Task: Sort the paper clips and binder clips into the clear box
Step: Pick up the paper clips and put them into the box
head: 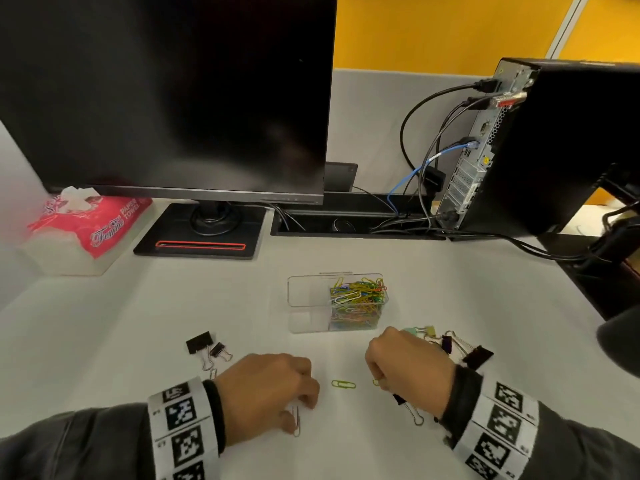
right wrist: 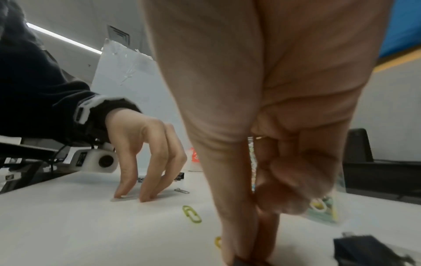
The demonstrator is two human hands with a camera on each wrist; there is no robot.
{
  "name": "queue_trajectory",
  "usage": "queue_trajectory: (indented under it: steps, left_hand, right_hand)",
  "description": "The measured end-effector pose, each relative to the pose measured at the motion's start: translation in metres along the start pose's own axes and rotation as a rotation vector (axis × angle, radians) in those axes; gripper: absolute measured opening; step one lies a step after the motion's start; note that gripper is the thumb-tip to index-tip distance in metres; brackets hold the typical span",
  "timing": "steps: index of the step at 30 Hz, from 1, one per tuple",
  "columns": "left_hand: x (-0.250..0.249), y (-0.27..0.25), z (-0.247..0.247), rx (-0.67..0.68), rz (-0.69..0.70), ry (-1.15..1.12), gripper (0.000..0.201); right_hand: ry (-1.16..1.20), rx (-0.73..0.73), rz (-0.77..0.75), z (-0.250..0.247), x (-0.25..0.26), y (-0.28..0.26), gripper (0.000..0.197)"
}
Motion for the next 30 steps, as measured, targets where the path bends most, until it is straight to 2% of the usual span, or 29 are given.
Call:
queue_trajectory:
  steps: [3,9,11,13,15,18,20,24,30]
  left_hand:
    - [-0.005,0.002,0.005,-0.006,0.049,0.010,0.015]
    - [0.000,0.004,0.008,-0.036,0.015,0.025,0.014]
    - [0.009,0.001,0.000,-0.095,-0.040,0.002,0.011]
    - [0.024,-0.004,-0.014,-0.224,-0.133,-0.075,0.009]
    - [0.039,-0.008,-0.023,-0.311,-0.232,-0.105,0.013]
    - [0.046,-0.005,-0.015,-0.257,-0.301,-0.099,0.026]
    - [0.044,-0.002,-0.010,-0.217,-0.316,-0.098,0.025]
    - [0.039,0.002,-0.008,-0.217,-0.280,-0.076,0.011]
    - [0.035,0.006,0.001,-0.259,-0.159,0.001,0.013]
  right_hand:
    - [0.081,-0.024,-0.085,0.001,0.001,-0.003,0.016]
    - [0.192,0.016,-0.231,0.011,0.011,-0.004,0.010]
    - [0.242,-0.019,-0.262,0.007,0.016,-0.004,0.013]
    - [0.313,-0.089,-0.277,-0.001,0.021,-0.003,0.009]
    - [0.347,-0.133,-0.265,-0.006,0.024,0.000,0.014]
    - [0.341,-0.118,-0.244,-0.003,0.030,0.008,0.010]
    - [0.322,-0.070,-0.243,0.001,0.033,0.011,0.007]
    - [0.258,0.005,-0.293,0.008,0.038,0.011,0.010]
    - [0.241,-0.076,-0.350,-0.003,0.033,-0.001,0.004]
Point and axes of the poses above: each hand's wrist, its own y-axis towards the middle knuckle, its own z-axis out of the palm, x = y × z, the point moved 9 cm from there along y, towards the middle knuckle, and after that the axes turned 1 degree about z, right-handed, at the moved point
